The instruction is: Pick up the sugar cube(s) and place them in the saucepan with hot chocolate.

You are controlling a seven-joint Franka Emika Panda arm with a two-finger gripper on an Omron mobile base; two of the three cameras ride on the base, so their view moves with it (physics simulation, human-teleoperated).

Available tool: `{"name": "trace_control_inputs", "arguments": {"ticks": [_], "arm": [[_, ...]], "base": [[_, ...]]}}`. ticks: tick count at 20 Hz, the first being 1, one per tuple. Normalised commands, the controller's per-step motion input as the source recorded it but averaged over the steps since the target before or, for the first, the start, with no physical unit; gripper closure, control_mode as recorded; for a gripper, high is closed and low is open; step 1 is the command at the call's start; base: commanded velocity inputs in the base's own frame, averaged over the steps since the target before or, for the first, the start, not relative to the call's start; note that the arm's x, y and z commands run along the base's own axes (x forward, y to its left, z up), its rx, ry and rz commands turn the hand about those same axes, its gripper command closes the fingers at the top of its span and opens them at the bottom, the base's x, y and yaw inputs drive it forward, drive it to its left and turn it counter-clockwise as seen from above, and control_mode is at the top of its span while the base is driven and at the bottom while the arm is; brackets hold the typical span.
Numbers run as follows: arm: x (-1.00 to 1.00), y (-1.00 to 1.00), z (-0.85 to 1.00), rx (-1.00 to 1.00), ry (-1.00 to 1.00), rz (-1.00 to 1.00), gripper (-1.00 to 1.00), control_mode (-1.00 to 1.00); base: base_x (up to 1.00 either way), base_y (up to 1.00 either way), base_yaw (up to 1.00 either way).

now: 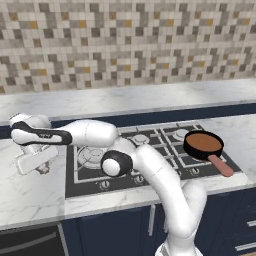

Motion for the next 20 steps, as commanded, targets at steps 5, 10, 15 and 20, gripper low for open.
{"name": "trace_control_inputs", "arguments": {"ticks": [5,10,15,20], "arm": [[-0.01,-1.0,0.57,0.0,0.04,-0.32,1.0,-1.0],[-0.33,-1.0,0.19,0.0,-0.01,-0.32,1.0,-1.0],[-0.91,-1.0,0.0,0.0,-0.18,-0.26,1.0,-1.0],[-0.6,-0.98,0.39,0.06,-0.29,-0.21,1.0,-1.0]], "base": [[0.0,0.0,0.0],[0.0,0.0,0.0],[0.0,0.0,0.0],[0.0,0.0,0.0]]}}
